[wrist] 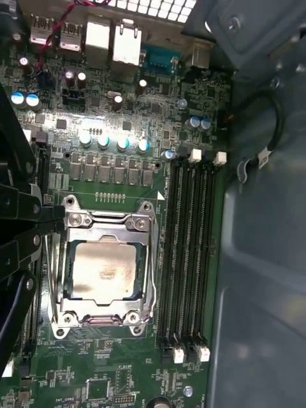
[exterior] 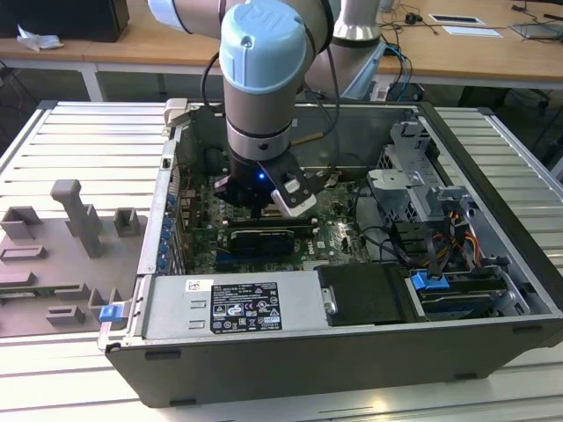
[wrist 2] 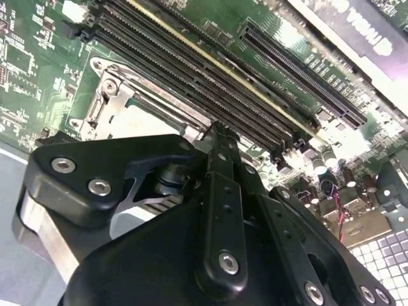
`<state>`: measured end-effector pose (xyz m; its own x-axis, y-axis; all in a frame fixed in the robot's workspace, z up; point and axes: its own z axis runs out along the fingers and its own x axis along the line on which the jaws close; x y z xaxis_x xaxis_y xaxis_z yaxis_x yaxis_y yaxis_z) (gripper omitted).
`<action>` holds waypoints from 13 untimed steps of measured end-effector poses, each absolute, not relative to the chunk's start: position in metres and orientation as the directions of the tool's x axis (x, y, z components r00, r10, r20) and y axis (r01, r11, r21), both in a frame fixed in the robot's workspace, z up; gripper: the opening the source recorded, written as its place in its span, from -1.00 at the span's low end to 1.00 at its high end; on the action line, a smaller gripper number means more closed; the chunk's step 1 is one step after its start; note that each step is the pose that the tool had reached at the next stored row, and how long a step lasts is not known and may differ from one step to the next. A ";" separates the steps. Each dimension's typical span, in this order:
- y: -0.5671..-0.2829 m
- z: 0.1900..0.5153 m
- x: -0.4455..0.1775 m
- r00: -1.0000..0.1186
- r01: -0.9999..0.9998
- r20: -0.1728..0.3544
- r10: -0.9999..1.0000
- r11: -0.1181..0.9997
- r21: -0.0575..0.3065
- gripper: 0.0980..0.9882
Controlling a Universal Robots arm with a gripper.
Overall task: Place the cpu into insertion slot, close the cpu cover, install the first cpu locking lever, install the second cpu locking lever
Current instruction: 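Install the second cpu locking lever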
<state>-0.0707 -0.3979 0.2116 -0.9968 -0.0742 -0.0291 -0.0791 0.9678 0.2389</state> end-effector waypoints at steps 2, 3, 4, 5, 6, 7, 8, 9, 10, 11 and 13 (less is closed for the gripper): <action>-0.400 0.211 -0.073 -0.997 -0.079 -0.031 -0.074 0.963 0.259 -0.98; -0.400 0.211 -0.073 -0.997 -0.079 -0.032 -0.073 0.961 0.264 -0.98; -0.401 0.209 -0.074 -0.997 -0.079 -0.033 -0.073 0.960 0.269 -0.98; -0.402 0.207 -0.074 -0.997 -0.079 -0.033 -0.073 0.959 0.271 -0.98; -0.402 0.207 -0.074 -0.997 -0.079 -0.033 -0.073 0.959 0.272 -0.98; -0.403 0.206 -0.075 -0.997 -0.080 -0.034 -0.073 0.958 0.275 -0.98; -0.403 0.205 -0.075 -0.997 -0.080 -0.034 -0.073 0.958 0.277 -0.98; -0.403 0.204 -0.075 -0.997 -0.080 -0.035 -0.073 0.957 0.280 -0.98; -0.403 0.203 -0.076 -0.997 -0.080 -0.035 -0.073 0.956 0.284 -0.98; -0.403 0.202 -0.077 -0.997 -0.080 -0.036 -0.072 0.954 0.289 -0.98; -0.404 0.200 -0.078 -0.997 -0.080 -0.037 -0.073 0.952 0.296 -0.98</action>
